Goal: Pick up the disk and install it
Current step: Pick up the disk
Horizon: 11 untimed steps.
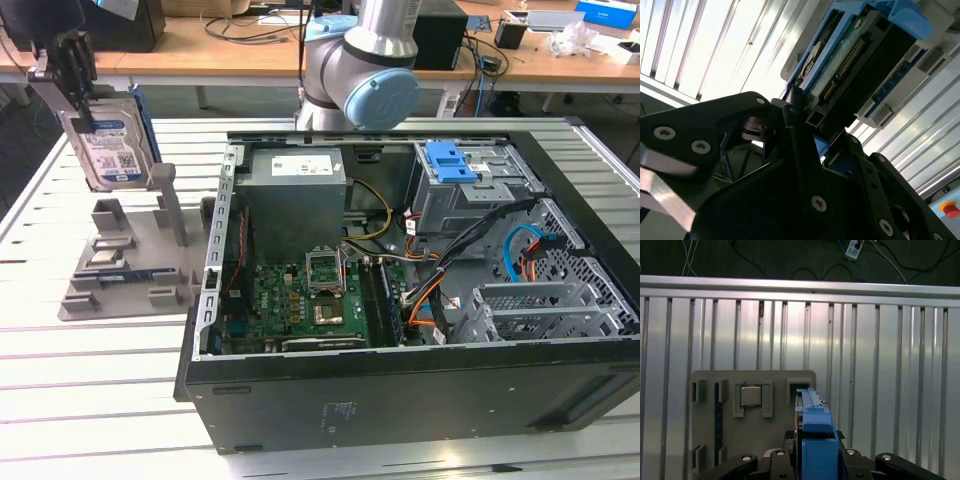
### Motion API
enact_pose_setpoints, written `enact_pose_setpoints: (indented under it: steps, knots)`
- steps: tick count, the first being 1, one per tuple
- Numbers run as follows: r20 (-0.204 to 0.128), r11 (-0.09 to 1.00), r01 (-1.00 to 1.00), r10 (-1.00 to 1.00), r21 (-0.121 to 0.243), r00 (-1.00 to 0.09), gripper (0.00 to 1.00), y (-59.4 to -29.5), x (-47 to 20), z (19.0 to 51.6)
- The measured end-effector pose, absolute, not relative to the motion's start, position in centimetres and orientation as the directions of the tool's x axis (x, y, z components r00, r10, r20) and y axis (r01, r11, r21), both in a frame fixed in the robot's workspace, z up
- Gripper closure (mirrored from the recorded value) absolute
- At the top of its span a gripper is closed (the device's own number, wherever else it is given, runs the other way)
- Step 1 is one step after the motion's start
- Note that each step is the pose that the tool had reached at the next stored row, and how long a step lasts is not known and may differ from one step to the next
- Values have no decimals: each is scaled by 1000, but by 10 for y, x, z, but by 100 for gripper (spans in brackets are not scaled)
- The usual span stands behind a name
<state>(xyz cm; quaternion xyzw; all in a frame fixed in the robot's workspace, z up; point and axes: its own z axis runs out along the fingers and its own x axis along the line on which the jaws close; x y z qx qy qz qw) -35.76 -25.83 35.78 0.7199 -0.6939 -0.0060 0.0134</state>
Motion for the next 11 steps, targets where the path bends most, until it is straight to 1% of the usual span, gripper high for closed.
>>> enact_pose_setpoints:
  steps: [1,2,6,7,11]
  knots:
    - [10,-37,-999,-999,28,37,63,-258,-358,361]
    - [10,-37,-999,-999,28,37,63,-256,-358,375]
    - [10,-37,-999,-999,28,37,63,-254,-358,401]
    - [10,-37,-999,-999,28,37,63,-253,-358,414]
    - [10,-37,-999,-999,28,37,63,-252,-358,429]
